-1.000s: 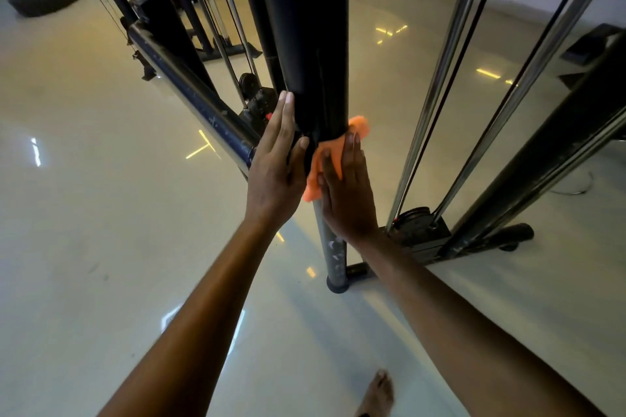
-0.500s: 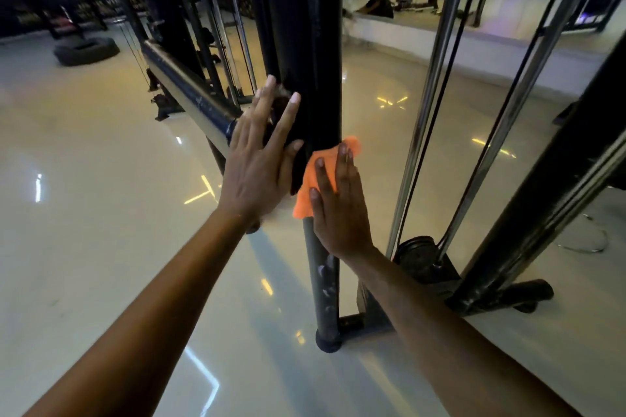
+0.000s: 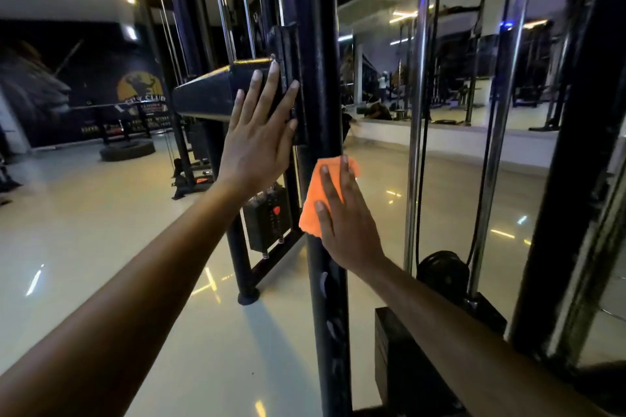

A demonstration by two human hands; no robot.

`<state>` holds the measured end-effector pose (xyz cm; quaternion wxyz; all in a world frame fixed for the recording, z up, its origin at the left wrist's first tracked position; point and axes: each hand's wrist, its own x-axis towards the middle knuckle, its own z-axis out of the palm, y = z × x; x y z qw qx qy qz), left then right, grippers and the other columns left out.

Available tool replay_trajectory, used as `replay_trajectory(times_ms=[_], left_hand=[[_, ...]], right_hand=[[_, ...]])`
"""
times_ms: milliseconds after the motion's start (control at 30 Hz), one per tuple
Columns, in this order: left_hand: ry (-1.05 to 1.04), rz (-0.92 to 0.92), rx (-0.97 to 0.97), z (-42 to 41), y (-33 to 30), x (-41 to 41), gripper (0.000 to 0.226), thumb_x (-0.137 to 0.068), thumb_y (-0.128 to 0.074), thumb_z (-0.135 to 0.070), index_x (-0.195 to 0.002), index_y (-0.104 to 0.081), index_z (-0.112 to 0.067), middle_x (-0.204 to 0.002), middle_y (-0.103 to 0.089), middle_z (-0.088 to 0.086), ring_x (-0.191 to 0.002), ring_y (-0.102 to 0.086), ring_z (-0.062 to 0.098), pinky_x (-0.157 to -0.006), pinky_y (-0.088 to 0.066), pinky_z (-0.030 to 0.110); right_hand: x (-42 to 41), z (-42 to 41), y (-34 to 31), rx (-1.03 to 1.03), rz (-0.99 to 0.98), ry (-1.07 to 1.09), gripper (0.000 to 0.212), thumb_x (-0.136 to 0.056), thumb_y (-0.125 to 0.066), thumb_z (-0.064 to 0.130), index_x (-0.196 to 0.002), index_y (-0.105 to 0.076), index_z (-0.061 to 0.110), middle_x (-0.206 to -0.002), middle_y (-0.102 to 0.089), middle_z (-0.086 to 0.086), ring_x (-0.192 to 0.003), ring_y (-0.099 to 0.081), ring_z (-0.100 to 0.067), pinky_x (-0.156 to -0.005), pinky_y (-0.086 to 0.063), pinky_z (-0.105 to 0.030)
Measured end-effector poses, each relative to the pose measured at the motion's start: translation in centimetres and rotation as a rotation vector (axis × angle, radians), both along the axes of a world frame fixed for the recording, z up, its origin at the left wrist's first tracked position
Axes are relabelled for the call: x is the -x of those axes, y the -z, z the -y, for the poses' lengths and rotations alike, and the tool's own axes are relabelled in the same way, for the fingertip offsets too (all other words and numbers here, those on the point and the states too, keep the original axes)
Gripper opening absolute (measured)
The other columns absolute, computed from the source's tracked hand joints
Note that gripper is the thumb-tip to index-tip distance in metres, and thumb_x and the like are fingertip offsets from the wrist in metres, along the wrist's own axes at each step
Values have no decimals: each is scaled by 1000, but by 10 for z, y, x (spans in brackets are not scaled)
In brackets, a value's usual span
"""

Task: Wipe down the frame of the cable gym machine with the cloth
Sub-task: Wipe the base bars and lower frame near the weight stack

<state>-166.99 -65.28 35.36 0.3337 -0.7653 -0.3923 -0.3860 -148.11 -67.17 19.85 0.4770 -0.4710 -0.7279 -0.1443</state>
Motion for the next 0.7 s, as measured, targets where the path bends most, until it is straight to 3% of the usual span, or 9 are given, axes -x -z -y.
replay_trajectory(times_ms=[133, 267, 500, 600, 700], left_hand=[[9, -1, 3, 0, 16, 1, 61, -117, -34, -44, -173, -12, -32, -181, 7, 1, -167, 10, 24, -134, -5, 55], [21, 12, 23, 0, 17, 3, 63, -115, -35, -45, -173, -13, -33, -181, 8, 0, -167, 12, 23, -135, -3, 54], [13, 14, 48, 3, 26, 2, 66, -114, -39, -47, -173, -10, -35, -181, 12, 0, -166, 14, 25, -135, -2, 54], [3, 10, 53, 3, 27, 1, 68, -113, -40, -50, -172, -9, -37, -180, 15, -1, -166, 15, 23, -135, -1, 52], [1, 24, 69, 3, 31, 1, 66, -113, -38, -48, -172, -10, -36, -180, 14, -1, -166, 15, 24, -135, -1, 52]], right_hand=[[2, -10, -9, -27, 0, 11, 73, -117, -39, 40, -174, 6, 37, -179, 27, 2, -169, 6, -33, -130, -29, -63], [5, -17, -46, -105, -34, 5, 70, -117, -39, 42, -174, 3, 39, -181, 22, 5, -169, 1, -35, -122, -40, -64], [8, 3, 41, 19, -9, 49, 76, -116, -41, 40, -172, 11, 40, -179, 29, 6, -169, 2, -32, -120, -46, -61], [4, -7, 12, -8, -5, 54, 76, -116, -38, 45, -171, 14, 43, -179, 28, 5, -168, -2, -35, -122, -42, -64], [4, -15, -45, -65, -47, 35, 72, -117, -36, 48, -172, 10, 42, -180, 22, 7, -167, -9, -36, -111, -52, -64]])
